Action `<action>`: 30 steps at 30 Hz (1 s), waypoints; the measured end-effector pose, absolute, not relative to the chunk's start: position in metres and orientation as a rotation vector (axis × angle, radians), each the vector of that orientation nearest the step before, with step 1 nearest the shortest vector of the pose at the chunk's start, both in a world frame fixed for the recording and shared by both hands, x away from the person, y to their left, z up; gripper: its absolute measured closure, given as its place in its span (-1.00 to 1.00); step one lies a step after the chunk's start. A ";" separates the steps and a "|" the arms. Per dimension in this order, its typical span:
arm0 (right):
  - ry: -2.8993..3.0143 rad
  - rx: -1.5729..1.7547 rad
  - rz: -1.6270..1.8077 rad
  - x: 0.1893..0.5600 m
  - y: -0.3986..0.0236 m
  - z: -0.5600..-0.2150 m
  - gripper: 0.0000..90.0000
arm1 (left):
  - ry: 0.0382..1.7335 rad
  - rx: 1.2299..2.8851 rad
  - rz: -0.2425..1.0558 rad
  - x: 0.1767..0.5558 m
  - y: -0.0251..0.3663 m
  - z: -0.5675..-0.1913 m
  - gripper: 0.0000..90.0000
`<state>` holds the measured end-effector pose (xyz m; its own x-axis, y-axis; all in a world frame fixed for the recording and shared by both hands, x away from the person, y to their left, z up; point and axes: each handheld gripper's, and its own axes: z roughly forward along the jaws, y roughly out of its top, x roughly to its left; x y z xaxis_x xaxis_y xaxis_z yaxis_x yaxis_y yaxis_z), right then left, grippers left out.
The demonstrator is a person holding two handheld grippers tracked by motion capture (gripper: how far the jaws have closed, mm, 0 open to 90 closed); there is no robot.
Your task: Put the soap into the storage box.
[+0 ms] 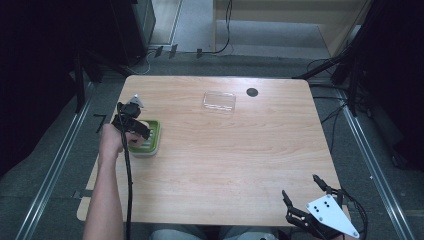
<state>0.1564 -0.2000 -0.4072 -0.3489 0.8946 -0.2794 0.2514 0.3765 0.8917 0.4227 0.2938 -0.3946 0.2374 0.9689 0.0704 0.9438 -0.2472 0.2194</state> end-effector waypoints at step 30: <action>1.813 1.002 0.988 0.157 -0.201 -0.407 -0.70 | 1.856 2.385 0.261 0.440 0.282 -0.416 -0.25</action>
<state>0.1565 -0.2008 -0.4073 -0.3456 0.8959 -0.2790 0.2507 0.3747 0.8926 0.4401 0.2821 -0.4162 0.2383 0.9688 0.0686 0.9501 -0.2472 0.1900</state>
